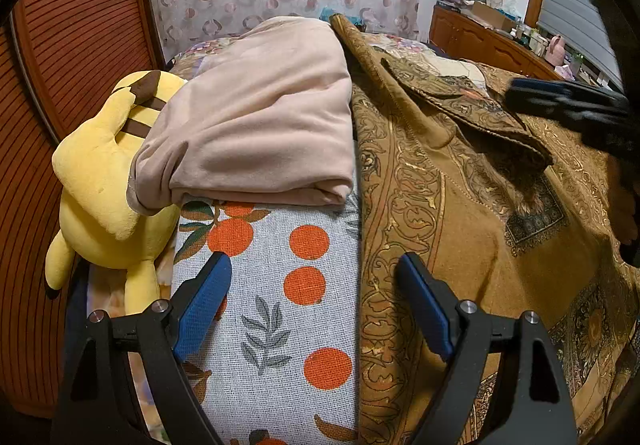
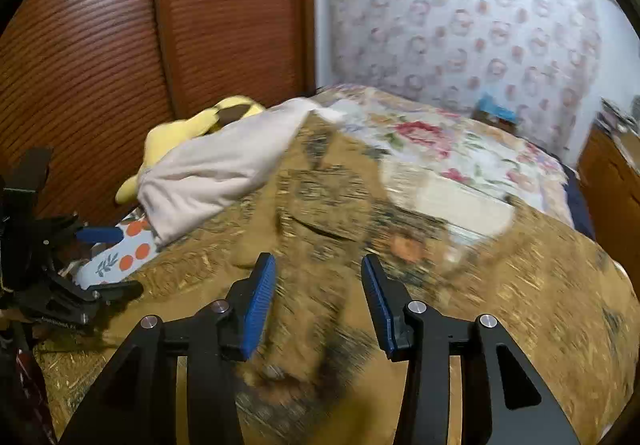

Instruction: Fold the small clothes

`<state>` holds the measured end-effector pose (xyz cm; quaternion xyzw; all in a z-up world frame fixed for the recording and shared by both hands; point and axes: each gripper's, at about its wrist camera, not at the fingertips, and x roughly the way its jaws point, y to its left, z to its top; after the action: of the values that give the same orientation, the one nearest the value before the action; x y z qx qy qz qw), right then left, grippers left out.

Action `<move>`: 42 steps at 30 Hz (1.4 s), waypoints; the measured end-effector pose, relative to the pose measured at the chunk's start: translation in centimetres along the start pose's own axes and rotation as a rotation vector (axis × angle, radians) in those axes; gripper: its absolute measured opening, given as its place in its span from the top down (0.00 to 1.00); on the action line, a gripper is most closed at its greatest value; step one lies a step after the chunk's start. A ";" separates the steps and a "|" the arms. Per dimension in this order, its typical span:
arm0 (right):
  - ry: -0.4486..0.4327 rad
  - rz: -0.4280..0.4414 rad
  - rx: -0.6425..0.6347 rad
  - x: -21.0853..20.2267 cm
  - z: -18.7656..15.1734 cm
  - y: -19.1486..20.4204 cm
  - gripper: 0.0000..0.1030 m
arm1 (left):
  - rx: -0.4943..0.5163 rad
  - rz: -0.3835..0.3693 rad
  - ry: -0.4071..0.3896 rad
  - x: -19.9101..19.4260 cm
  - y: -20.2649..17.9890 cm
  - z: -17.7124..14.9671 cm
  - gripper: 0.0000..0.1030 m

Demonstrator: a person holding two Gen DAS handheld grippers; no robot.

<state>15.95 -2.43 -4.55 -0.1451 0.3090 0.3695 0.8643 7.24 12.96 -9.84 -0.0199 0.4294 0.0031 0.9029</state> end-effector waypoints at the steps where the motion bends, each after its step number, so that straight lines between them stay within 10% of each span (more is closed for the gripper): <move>1: 0.017 0.002 -0.025 0.8 0.2 0.5 0.55 | 0.000 0.000 0.000 0.0 0.0 0.0 0.17; 7: 0.141 -0.082 -0.139 7.3 0.9 1.4 0.57 | 0.000 0.000 0.000 0.0 0.0 0.0 0.17; 10: 0.141 -0.063 -0.097 7.4 1.2 -0.6 0.90 | 0.000 0.000 0.000 0.0 0.0 0.0 0.17; 17: 0.109 -0.173 0.082 5.6 1.2 -6.8 0.95 | 0.000 0.000 0.000 0.0 0.0 0.0 0.17; 25: 0.098 -0.186 0.095 3.3 -0.2 -8.9 0.49 | 0.000 0.000 0.000 0.0 0.0 0.0 0.17; 42: 0.151 -0.184 0.101 -0.6 -5.1 -11.6 0.49 | 0.087 -0.047 -0.118 -1.2 -4.6 6.6 0.33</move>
<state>21.89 -13.13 -7.84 -0.1563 0.3766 0.2604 0.8752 11.73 8.64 -4.56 0.0095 0.3744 -0.0356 0.9265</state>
